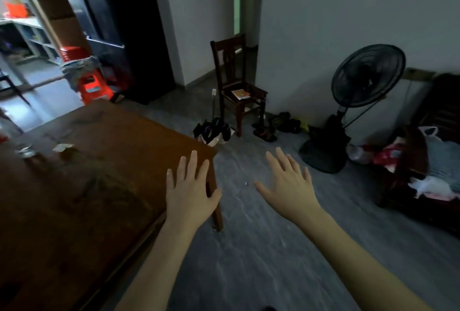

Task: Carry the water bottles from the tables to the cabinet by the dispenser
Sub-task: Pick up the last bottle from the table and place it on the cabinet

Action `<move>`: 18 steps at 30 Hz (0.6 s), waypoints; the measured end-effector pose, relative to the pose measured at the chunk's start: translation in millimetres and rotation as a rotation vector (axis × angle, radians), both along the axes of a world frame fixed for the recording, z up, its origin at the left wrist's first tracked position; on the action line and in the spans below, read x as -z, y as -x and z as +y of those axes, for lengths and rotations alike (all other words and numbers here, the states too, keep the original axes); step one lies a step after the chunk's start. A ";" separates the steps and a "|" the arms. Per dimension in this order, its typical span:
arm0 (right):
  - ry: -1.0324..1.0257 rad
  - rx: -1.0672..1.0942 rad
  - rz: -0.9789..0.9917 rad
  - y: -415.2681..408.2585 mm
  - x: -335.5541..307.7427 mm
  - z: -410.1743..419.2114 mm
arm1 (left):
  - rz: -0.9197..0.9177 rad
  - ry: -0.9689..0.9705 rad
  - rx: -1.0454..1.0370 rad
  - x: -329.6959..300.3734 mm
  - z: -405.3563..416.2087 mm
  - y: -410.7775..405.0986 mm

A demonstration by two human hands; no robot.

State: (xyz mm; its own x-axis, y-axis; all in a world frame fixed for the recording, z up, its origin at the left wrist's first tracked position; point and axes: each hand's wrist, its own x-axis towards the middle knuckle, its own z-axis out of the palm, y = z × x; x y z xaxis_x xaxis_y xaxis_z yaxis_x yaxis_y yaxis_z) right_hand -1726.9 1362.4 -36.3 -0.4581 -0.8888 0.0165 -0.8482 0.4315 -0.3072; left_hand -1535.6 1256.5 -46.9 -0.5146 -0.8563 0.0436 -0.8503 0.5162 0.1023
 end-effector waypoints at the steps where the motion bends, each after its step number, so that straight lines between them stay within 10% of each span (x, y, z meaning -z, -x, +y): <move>1: -0.008 0.009 -0.001 20.0 -0.3 -7.8 | 0.004 -0.004 0.015 0.8 -10.6 22.1; 18: -0.099 0.049 -0.026 265.7 9.5 -165.6 | -0.010 -0.008 0.120 18.3 -182.6 286.2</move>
